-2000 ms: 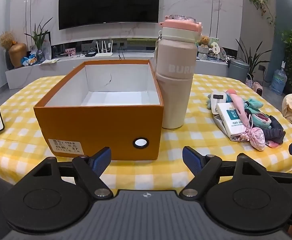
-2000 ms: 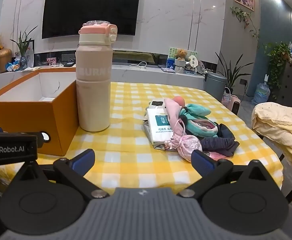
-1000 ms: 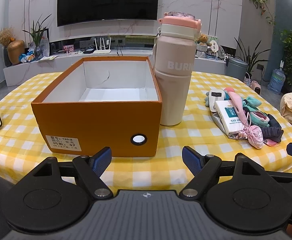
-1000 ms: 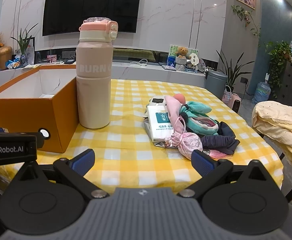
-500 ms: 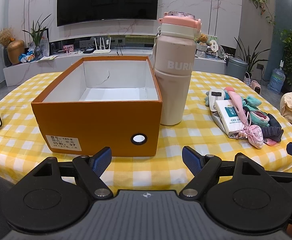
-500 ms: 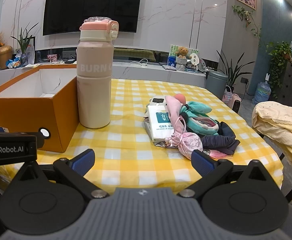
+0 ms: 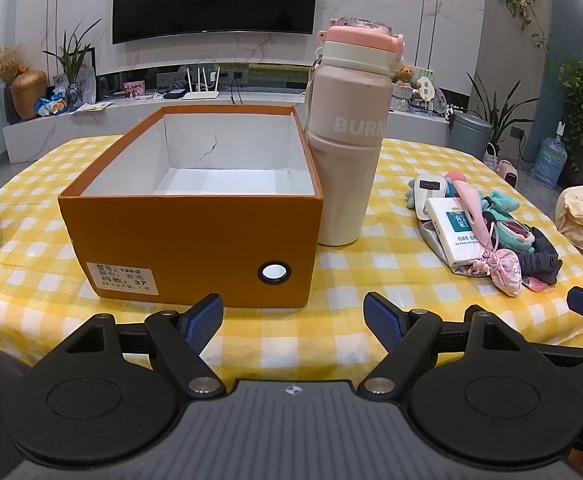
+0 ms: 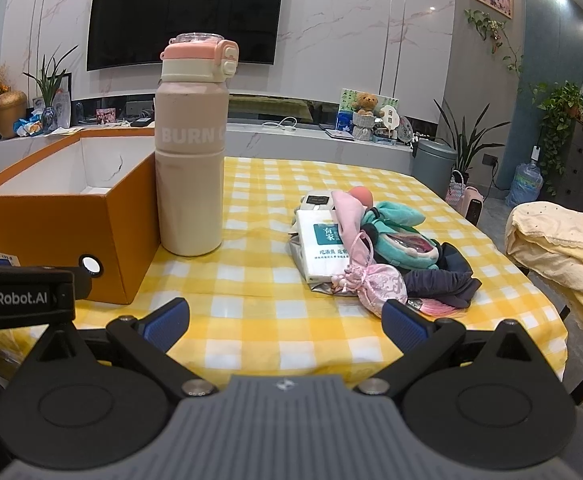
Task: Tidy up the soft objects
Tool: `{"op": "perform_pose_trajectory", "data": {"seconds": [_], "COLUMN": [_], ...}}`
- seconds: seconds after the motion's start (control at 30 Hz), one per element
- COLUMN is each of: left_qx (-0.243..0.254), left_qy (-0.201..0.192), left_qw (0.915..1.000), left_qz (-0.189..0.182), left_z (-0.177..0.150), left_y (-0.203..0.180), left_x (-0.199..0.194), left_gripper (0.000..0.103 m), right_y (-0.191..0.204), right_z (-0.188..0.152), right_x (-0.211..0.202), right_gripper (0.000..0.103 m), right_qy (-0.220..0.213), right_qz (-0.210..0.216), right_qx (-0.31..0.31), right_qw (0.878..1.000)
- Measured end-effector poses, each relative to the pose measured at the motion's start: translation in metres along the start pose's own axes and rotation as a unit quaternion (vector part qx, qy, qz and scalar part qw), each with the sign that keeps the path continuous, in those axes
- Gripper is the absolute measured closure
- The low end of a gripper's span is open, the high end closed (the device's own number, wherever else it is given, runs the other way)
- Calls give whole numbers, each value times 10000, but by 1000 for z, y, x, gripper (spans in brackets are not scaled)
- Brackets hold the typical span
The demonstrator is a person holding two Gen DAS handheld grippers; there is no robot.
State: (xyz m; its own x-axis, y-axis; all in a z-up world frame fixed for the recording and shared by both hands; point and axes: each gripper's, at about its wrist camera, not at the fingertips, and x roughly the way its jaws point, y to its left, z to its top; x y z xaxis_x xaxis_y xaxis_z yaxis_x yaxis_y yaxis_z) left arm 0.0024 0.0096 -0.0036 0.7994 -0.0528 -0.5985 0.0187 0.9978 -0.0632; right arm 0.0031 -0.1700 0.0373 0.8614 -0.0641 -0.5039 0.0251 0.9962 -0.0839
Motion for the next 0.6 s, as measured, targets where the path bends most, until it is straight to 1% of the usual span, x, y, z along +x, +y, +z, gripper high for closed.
{"op": "perform_pose_trajectory", "data": {"seconds": [0.6], "left_qx": [111], "left_qy": [-45], "left_qw": [9999], "left_qz": [64], "left_z": [-1], "left_y": [-3], "left_x": [0], "left_gripper": [9], "right_y": [0], "right_z": [0], "right_x": [-1], "right_gripper": [3], "right_qy": [40], "right_qz": [9], "right_qx": [-60], "right_qw": [10000]}}
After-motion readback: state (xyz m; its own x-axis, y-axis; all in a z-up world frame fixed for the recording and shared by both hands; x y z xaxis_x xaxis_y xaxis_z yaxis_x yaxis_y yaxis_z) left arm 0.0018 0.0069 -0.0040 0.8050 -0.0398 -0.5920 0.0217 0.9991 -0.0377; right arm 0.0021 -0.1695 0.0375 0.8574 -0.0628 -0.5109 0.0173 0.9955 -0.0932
